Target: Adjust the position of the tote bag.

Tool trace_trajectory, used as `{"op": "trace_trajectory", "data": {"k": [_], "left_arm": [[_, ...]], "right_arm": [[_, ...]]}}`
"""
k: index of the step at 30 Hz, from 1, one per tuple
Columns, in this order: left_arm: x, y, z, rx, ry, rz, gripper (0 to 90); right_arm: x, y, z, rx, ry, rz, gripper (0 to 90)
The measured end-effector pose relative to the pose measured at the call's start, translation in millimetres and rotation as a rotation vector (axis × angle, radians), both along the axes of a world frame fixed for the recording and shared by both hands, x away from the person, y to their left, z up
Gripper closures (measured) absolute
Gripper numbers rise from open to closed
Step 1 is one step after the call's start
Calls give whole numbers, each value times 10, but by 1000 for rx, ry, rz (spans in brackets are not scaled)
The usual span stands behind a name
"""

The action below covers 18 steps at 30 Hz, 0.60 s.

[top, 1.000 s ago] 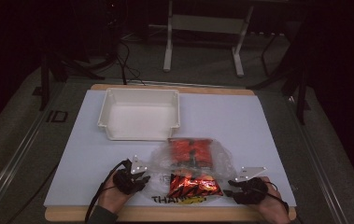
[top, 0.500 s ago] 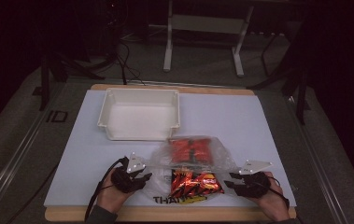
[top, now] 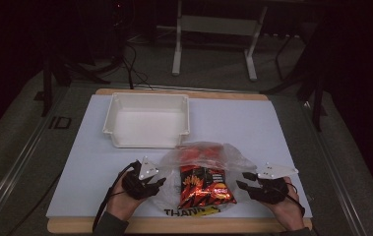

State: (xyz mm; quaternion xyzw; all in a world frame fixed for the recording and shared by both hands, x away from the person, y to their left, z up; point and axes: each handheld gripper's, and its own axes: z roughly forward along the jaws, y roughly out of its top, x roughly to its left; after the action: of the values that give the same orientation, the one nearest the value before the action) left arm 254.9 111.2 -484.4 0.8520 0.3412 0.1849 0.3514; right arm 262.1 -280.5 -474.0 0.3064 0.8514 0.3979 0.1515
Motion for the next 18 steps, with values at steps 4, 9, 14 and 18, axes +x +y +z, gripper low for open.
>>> {"op": "trace_trajectory", "data": {"k": [4,9,14,18], "left_arm": [[45,-24,38,-3,-20,6,569],[183,-34,77,-2,-55,50,569],[252,7,98,-38,-61,97,562],[272,4,122,-57,-70,106,559]], "right_arm": [[29,22,54,14,-21,-11,546],[62,28,121,29,-48,-39,533],[70,12,166,41,-60,-68,525],[85,33,178,37,-74,-78,523]]}}
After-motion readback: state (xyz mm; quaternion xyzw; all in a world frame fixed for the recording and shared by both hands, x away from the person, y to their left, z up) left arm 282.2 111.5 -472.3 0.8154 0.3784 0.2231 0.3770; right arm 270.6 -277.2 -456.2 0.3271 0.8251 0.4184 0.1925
